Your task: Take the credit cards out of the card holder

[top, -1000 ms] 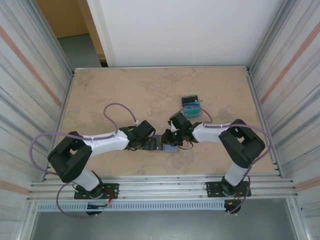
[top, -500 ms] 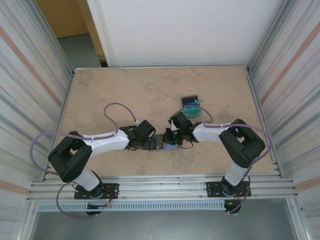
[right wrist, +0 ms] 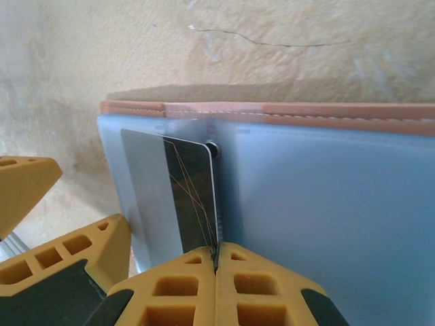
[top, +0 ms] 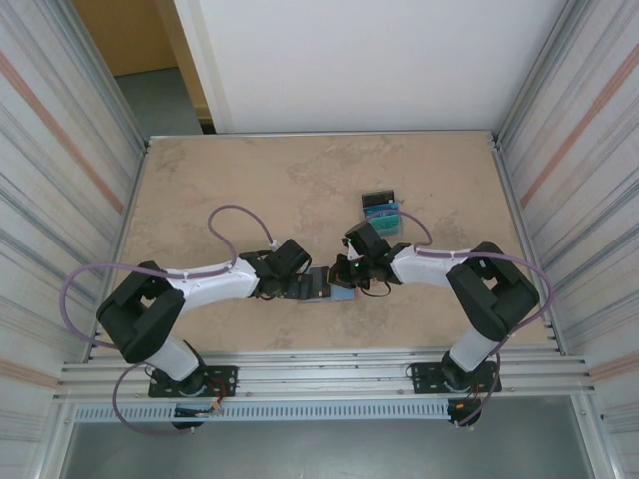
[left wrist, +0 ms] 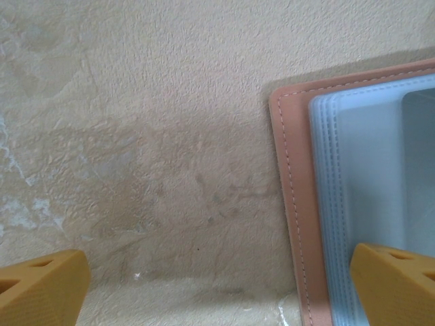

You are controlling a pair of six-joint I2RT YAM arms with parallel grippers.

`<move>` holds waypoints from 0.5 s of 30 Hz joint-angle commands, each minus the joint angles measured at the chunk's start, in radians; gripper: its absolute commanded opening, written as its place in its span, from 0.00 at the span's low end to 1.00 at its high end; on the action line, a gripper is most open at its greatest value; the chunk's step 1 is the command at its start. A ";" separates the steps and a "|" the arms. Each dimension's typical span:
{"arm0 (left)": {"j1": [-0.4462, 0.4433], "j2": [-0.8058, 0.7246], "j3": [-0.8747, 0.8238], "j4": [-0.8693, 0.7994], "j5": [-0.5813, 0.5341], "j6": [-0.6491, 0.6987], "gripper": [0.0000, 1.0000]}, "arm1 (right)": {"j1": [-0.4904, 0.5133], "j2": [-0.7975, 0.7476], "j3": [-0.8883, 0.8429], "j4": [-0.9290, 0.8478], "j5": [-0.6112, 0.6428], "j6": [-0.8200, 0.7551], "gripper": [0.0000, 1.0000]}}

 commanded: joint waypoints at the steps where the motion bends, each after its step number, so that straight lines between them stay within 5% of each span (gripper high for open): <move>1: 0.010 0.021 0.010 -0.076 -0.011 0.017 0.99 | -0.013 -0.040 -0.023 -0.049 0.032 -0.029 0.00; 15: 0.000 -0.039 0.101 -0.076 0.025 0.078 0.99 | -0.011 -0.030 -0.028 -0.039 0.024 -0.027 0.00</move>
